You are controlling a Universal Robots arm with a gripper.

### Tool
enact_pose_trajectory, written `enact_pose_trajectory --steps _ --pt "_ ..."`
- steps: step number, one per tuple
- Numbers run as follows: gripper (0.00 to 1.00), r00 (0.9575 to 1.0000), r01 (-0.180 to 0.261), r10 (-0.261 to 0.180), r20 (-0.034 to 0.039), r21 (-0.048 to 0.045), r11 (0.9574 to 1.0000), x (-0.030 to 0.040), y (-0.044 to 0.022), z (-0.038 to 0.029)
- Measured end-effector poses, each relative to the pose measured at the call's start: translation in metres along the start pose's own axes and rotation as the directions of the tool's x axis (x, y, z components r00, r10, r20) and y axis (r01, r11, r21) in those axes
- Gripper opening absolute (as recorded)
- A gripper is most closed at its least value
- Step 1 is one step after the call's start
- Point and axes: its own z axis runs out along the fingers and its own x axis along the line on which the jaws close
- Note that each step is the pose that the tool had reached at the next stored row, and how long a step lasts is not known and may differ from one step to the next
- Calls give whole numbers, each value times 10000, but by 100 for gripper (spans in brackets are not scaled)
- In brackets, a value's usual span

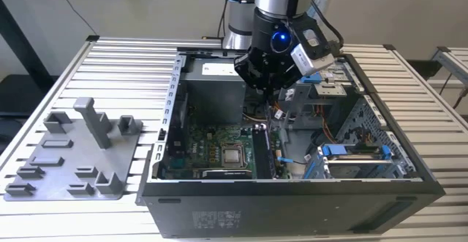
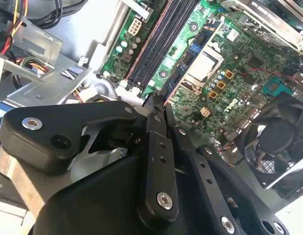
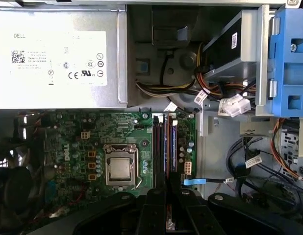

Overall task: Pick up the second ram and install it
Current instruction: 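Insert the second ram into the second slot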

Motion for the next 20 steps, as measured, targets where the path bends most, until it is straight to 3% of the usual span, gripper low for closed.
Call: enact_pose_trajectory --steps 8,15,20 --pt "14 10000 1 -1 -4 1 10000 4 0 106" --pt "14 10000 0 0 1 -1 10000 5 0 116" --pt "14 10000 1 -1 1 0 10000 9 1 171"
